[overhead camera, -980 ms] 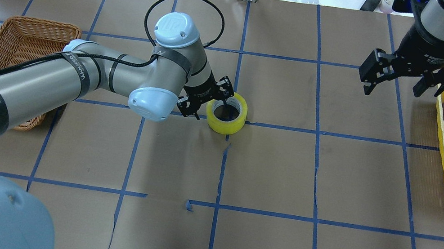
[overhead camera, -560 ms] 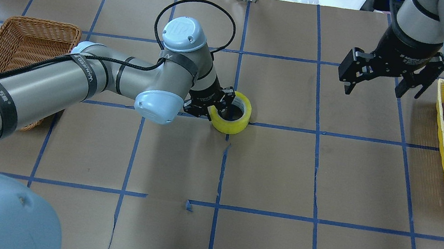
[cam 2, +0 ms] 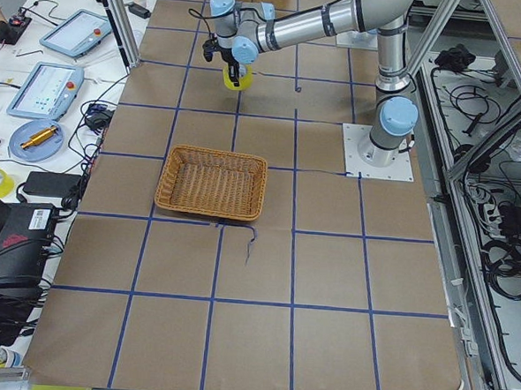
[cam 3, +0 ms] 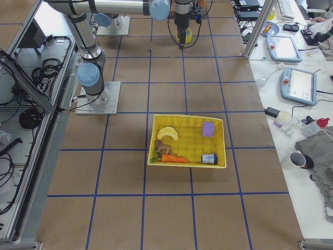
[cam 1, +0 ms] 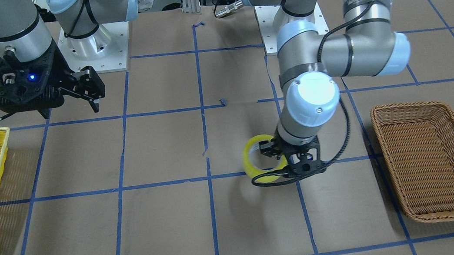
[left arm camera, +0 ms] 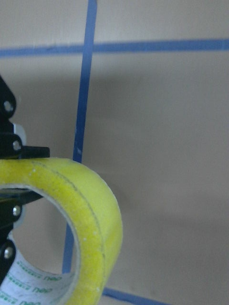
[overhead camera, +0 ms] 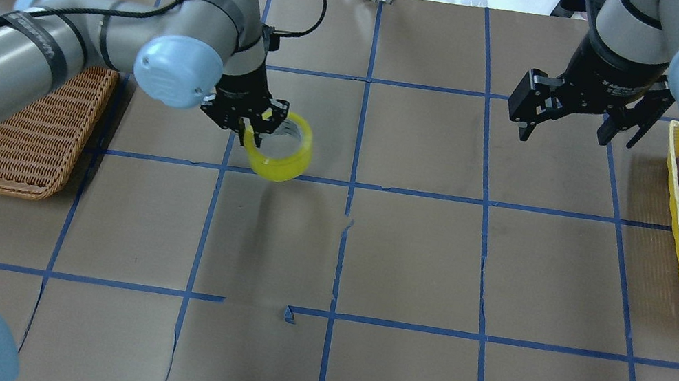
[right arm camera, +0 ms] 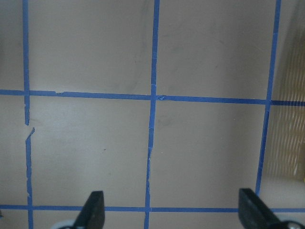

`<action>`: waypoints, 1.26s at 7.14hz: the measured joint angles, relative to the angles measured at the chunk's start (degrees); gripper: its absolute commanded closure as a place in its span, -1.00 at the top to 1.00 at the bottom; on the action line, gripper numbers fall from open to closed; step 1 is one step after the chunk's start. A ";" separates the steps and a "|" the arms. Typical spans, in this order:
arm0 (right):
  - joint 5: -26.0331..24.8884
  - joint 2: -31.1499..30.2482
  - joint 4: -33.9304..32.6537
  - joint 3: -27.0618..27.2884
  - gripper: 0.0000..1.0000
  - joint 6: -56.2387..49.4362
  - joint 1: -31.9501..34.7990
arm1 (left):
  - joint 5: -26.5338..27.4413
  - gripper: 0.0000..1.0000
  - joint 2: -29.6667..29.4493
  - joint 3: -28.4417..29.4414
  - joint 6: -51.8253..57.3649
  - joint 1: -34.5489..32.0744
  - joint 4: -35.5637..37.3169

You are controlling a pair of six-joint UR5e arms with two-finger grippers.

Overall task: Transfer tape with both arms
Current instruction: 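Carry the tape roll with the left gripper into the wicker basket and release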

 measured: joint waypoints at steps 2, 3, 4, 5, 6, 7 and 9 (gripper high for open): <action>-0.18 -0.04 0.06 0.02 1.00 -0.81 -0.10 | 6.18 -1.00 2.10 0.94 17.64 10.22 -3.61; -0.31 -0.06 0.24 0.06 1.00 -0.70 -0.03 | 7.10 -1.00 2.12 0.82 27.95 16.48 -3.48; -0.38 -0.10 0.33 0.08 1.00 -0.57 0.00 | 7.29 -1.00 1.44 0.86 38.37 22.48 -1.75; -0.40 -0.11 0.40 0.11 1.00 -0.53 0.00 | 7.15 -1.00 0.36 0.77 45.53 26.86 1.79; -0.43 -0.15 0.43 0.15 1.00 -0.65 0.00 | 7.07 -1.00 -1.38 0.72 51.66 29.72 6.06; -0.47 -0.26 0.42 0.20 1.00 -0.95 0.04 | 7.00 -1.00 -3.42 0.87 57.67 31.79 9.96; -0.50 -0.43 0.37 0.25 1.00 -1.23 0.08 | 6.82 1.00 -5.71 1.19 62.72 34.14 13.66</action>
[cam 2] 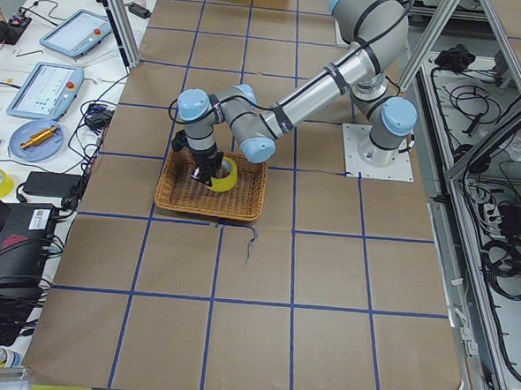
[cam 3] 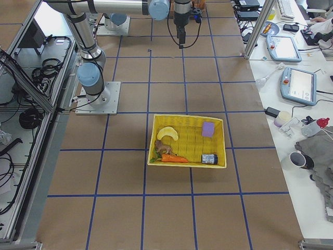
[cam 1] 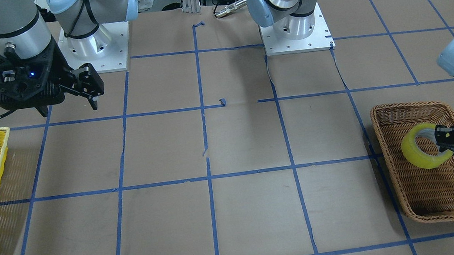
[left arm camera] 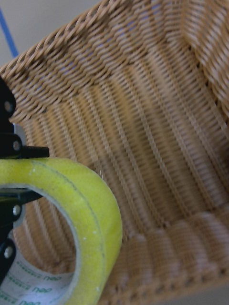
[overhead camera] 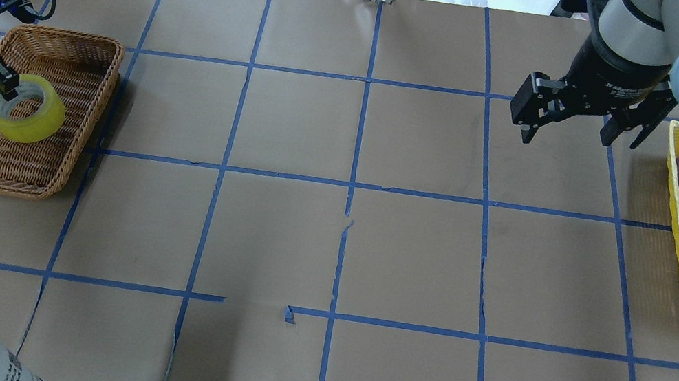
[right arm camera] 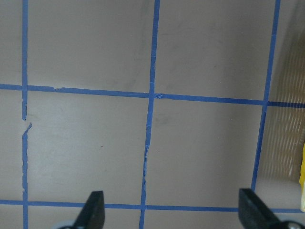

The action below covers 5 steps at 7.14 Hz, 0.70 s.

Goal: Transfer tape with both arms

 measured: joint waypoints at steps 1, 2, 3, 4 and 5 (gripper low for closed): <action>0.06 -0.03 -0.17 0.04 1.00 0.14 0.07 | -0.50 1.00 0.48 0.01 0.31 -0.02 -1.72; 0.18 -0.05 -0.44 0.07 1.00 0.31 0.10 | -1.32 1.00 1.82 0.04 0.12 -1.10 -4.89; 0.25 -0.05 -0.56 0.07 1.00 0.25 0.09 | -1.90 1.00 4.00 0.07 -1.44 -3.40 -8.02; 0.30 -0.05 -0.60 0.05 1.00 0.14 0.08 | -2.73 1.00 7.19 0.09 -5.95 -6.44 -10.78; 0.31 -0.05 -0.62 0.02 1.00 0.09 0.01 | -4.50 1.00 10.90 0.18 -12.54 -9.56 -13.86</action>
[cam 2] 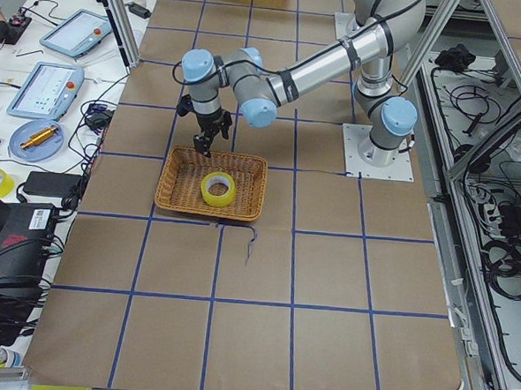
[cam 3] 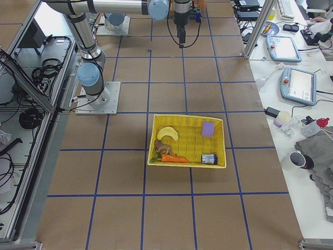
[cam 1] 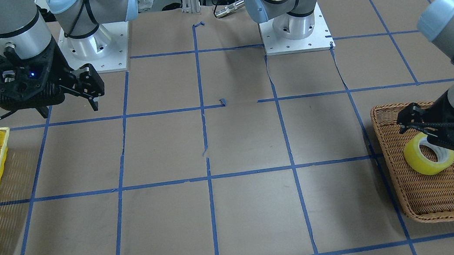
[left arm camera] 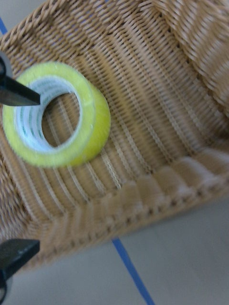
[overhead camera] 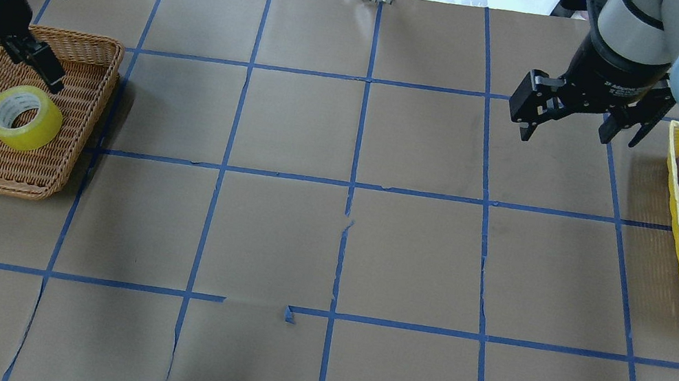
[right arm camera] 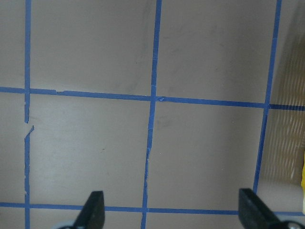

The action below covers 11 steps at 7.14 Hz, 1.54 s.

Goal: Transfer tape with both arms

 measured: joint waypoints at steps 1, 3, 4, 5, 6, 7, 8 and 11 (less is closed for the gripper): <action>0.04 0.00 -0.03 0.00 1.00 -0.02 -0.03 | -2.22 1.00 3.66 0.65 -8.43 -3.75 -4.25; 0.00 0.00 -0.09 -0.01 1.00 -0.09 -0.08 | -4.24 1.00 8.41 5.36 -27.47 -13.57 -13.80; 0.01 0.00 -0.09 -0.04 1.00 -0.09 -0.09 | -4.11 1.00 9.94 7.61 -34.93 -17.69 -17.04; 0.16 0.00 -0.09 -0.07 1.00 -0.06 -0.10 | -3.85 1.00 11.51 8.50 -38.91 -20.61 -19.09; 0.43 -0.02 -0.10 -0.07 1.00 -0.02 -0.09 | -3.74 1.00 12.88 8.29 -41.08 -22.34 -19.85; 0.59 -0.08 -0.08 -0.06 1.00 0.02 -0.09 | -3.73 1.00 14.05 7.11 -42.88 -23.07 -19.77; 0.40 -0.26 0.04 -0.07 1.00 0.02 -0.11 | -3.71 1.00 15.32 5.44 -44.22 -23.35 -18.91; 0.69 -0.32 -0.06 -0.01 1.00 0.05 -0.05 | -3.57 1.00 17.04 3.26 -45.03 -23.48 -16.94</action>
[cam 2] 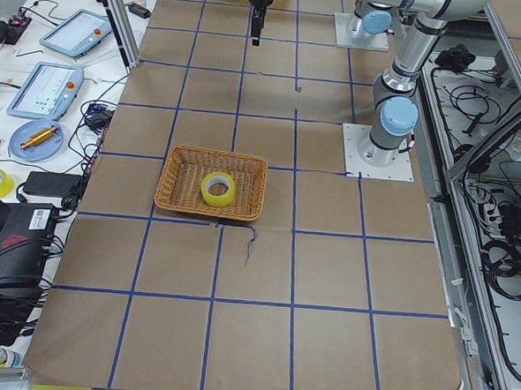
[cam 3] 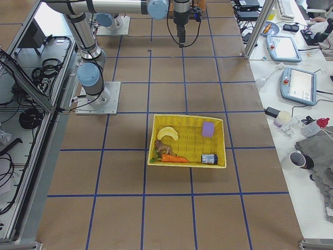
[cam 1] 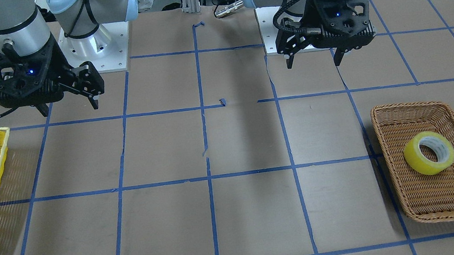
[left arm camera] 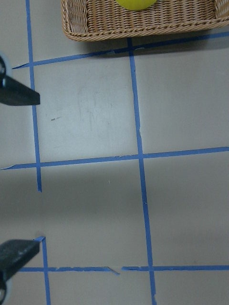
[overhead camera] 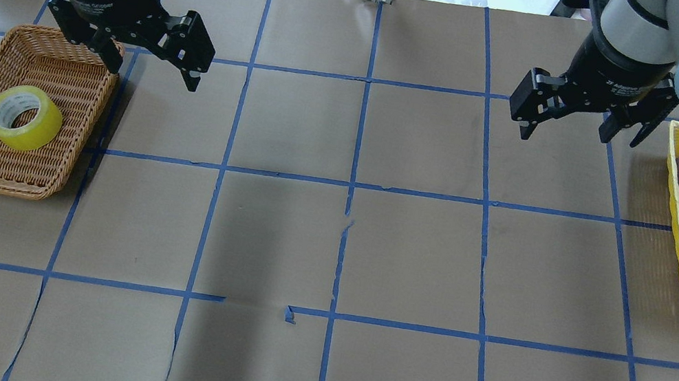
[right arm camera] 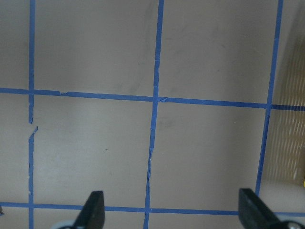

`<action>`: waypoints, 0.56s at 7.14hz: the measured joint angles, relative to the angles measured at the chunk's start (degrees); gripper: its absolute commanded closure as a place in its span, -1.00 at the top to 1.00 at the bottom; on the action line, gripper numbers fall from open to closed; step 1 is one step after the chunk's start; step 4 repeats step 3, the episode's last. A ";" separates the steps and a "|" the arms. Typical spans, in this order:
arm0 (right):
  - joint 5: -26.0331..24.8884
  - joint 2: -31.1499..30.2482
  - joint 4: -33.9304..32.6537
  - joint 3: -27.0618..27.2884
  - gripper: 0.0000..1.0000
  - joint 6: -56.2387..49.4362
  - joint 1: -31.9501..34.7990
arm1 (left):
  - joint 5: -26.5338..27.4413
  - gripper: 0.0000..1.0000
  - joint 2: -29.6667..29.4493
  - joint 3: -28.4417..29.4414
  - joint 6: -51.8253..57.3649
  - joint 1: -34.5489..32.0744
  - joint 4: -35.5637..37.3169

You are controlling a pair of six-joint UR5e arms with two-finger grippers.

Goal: Transfer tape with both arms

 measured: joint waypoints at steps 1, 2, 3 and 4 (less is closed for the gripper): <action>0.17 0.03 -0.22 -0.06 1.00 -0.03 0.00 | 0.06 1.00 0.08 0.04 -0.01 0.00 0.07; 0.19 0.05 -0.57 -0.10 1.00 -0.06 0.01 | 0.08 1.00 0.10 0.13 0.14 0.01 0.07; 0.16 0.05 -0.81 -0.10 1.00 -0.15 0.02 | 0.08 1.00 0.12 0.24 0.43 0.04 0.08; 0.16 0.05 -0.81 -0.10 1.00 -0.15 0.02 | 0.08 1.00 0.12 0.24 0.43 0.04 0.08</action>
